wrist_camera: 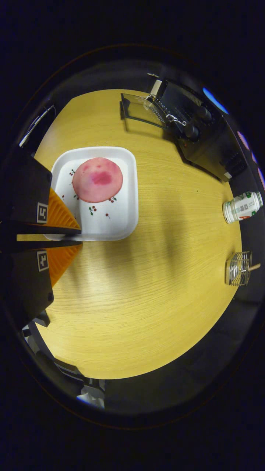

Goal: Open the toaster oven, put the food inside, and close the toaster oven door.

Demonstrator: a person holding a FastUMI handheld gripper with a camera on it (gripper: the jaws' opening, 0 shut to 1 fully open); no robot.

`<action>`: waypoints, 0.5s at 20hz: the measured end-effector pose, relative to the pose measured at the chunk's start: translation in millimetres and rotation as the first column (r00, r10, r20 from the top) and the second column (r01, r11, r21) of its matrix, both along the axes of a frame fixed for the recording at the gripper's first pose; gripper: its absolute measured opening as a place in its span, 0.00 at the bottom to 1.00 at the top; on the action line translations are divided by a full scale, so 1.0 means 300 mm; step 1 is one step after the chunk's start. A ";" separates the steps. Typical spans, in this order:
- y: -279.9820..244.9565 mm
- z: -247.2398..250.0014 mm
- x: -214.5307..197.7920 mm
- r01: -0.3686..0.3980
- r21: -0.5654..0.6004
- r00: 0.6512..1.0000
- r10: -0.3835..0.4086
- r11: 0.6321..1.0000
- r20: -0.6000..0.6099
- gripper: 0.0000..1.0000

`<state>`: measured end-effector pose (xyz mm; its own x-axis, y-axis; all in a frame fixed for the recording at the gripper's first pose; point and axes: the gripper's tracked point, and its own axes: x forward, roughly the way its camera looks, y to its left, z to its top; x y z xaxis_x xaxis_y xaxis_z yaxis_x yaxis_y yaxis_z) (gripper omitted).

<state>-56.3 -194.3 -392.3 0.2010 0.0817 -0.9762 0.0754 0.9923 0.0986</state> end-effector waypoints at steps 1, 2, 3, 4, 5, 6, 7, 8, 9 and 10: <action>0.011 0.002 -0.006 -0.006 0.012 1.000 0.006 1.000 0.002 0.12; 0.019 0.003 -0.010 -0.001 0.024 1.000 0.001 1.000 0.002 0.08; 0.016 0.000 -0.012 0.000 0.035 1.000 0.000 0.999 0.008 0.08; 0.017 0.005 -0.009 -0.009 0.051 1.000 0.008 0.999 0.014 0.08; 0.015 -0.001 -0.008 0.002 0.061 1.000 -0.003 0.998 0.016 0.08; 0.019 0.004 -0.010 0.010 0.077 1.000 -0.011 0.997 0.019 0.05; 0.019 0.005 -0.008 0.017 0.093 1.000 -0.019 0.996 0.019 0.05; 0.018 0.007 -0.008 0.034 0.110 0.999 -0.036 0.993 0.015 0.05; 0.018 0.008 -0.010 0.054 0.130 0.998 -0.055 0.990 0.010 0.05; 0.020 0.009 -0.011 0.079 0.150 0.997 -0.081 0.986 0.007 0.05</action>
